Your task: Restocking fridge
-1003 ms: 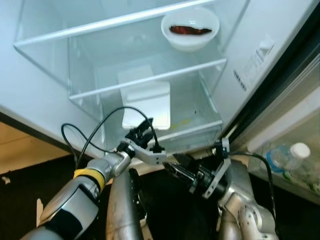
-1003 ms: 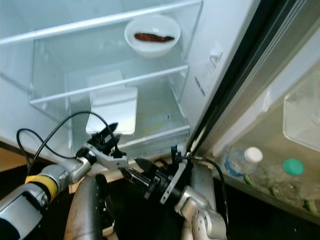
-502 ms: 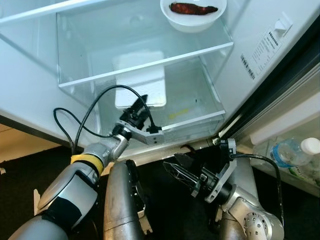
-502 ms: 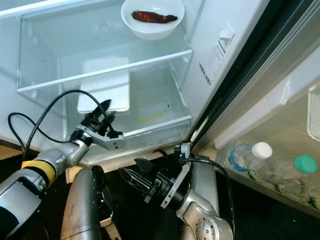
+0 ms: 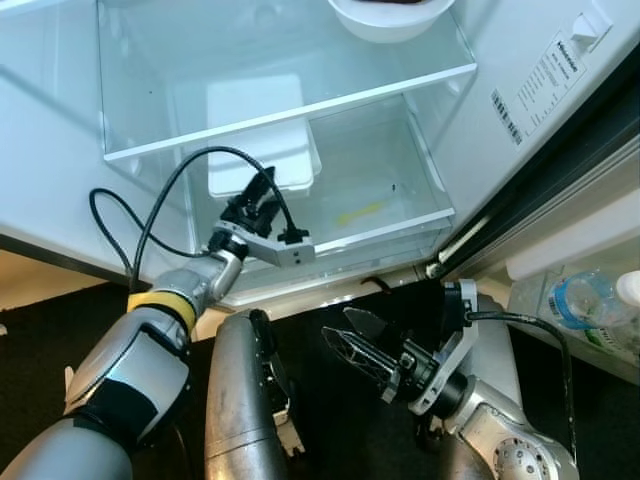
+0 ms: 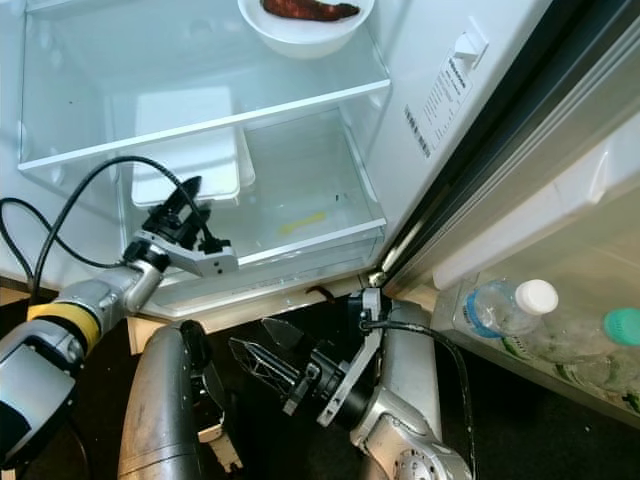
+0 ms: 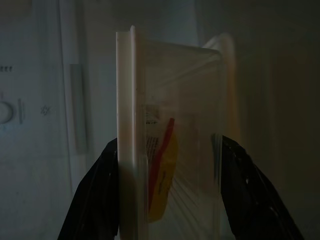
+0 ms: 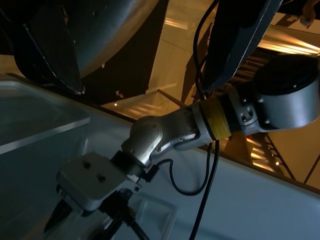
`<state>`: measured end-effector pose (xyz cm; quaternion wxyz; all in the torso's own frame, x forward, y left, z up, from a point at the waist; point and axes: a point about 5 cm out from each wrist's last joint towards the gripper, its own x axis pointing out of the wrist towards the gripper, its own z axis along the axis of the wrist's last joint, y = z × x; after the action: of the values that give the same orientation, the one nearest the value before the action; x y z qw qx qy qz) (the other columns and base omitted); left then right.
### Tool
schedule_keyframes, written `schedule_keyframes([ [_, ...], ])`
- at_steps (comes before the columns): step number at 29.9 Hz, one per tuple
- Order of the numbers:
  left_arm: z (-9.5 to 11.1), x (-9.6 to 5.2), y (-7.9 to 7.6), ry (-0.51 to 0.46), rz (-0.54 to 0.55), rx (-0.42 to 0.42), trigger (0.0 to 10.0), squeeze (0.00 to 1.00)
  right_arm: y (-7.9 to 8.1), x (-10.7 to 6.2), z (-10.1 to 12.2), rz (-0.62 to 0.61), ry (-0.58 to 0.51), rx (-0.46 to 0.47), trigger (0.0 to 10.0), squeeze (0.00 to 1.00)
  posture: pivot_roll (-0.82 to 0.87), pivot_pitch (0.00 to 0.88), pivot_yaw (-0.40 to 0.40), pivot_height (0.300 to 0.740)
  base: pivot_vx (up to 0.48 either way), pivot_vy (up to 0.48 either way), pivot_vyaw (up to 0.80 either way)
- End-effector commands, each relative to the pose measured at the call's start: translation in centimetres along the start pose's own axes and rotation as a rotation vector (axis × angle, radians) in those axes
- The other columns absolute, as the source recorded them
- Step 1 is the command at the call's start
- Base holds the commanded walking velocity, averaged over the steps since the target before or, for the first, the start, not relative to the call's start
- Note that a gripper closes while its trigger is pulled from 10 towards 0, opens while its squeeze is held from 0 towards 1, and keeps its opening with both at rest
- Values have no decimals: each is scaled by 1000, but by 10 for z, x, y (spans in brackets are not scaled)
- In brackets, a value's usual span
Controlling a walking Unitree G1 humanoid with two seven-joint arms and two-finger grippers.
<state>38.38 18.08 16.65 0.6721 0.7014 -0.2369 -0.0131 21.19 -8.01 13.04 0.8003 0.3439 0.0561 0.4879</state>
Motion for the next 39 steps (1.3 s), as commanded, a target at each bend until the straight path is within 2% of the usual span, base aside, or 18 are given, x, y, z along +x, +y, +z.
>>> schedule_keyframes([
  [1,-12,-5,3,39,10,13,10000,0,6,-1,-6,7,11,33,10000,0,-128,609,77,410,0,0,0],
  [7,-16,0,9,57,26,26,10000,0,12,-3,-6,6,9,40,10000,0,-136,628,73,410,0,0,0],
  [12,-27,4,20,108,50,46,10000,0,23,-2,-5,30,8,47,10000,0,-157,645,72,410,0,0,0],
  [22,-37,3,24,173,64,52,10000,0,33,-2,-2,43,4,46,10000,0,-175,656,68,410,0,0,0],
  [23,-37,2,23,177,59,48,10000,835,33,-2,-2,42,3,44,10000,0,-176,656,69,410,0,0,0],
  [24,-37,0,21,185,55,31,10000,1000,33,-2,0,43,1,41,10000,0,-178,656,71,410,0,0,0],
  [32,-34,-2,16,191,50,-12,10000,1000,34,-1,1,41,-3,37,10000,0,-173,652,74,410,0,0,0],
  [39,-16,-5,0,141,-7,-112,10000,1000,31,-1,1,35,4,32,10000,0,-147,625,88,410,0,0,0],
])
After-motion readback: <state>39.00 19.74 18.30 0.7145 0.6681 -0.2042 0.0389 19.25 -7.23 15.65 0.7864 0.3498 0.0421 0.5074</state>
